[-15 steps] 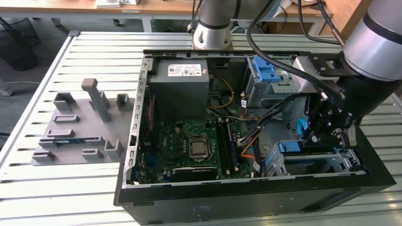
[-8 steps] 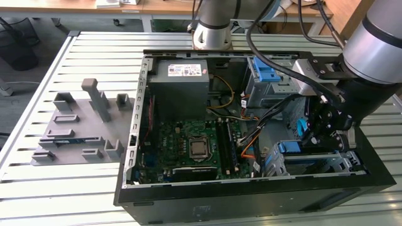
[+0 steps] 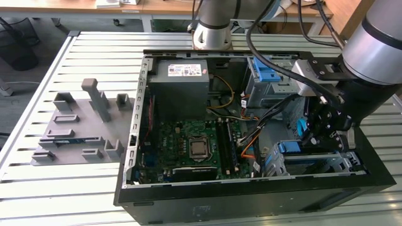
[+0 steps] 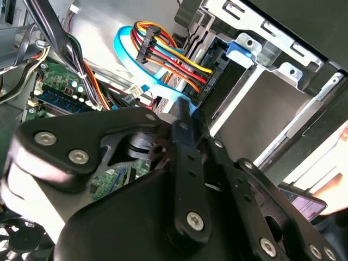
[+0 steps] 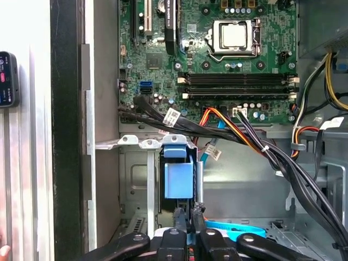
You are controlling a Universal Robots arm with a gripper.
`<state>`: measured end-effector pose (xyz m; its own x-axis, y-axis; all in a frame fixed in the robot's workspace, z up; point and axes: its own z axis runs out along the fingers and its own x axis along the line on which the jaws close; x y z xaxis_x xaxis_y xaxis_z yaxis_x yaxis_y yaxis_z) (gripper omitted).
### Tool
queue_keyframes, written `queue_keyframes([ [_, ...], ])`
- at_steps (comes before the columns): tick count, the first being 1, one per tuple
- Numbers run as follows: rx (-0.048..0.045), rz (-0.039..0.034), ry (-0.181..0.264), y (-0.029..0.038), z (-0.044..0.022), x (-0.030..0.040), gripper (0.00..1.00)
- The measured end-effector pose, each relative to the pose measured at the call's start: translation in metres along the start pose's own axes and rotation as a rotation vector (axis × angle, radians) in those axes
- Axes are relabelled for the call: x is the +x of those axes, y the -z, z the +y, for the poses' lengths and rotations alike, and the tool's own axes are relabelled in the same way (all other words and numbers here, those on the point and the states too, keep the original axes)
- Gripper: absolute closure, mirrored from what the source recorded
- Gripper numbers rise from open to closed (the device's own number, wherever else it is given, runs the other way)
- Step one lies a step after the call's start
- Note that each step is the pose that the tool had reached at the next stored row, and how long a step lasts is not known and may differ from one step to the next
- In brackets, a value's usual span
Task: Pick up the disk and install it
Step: 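Insert the second disk wire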
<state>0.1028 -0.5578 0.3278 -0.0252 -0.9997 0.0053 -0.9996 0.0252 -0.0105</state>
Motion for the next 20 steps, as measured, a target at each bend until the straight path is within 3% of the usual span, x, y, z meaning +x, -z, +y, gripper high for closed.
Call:
queue_keyframes([
  [1, 0.0000, -0.0001, 0.000, 0.0000, 0.0000, 0.0000, 0.83],
  [2, 0.0001, -0.0003, 0.000, 0.0000, 0.0000, 0.0000, 0.77],
  [20, -0.0001, -0.0004, 0.000, 0.0151, -0.0004, 0.0000, 0.77],
])
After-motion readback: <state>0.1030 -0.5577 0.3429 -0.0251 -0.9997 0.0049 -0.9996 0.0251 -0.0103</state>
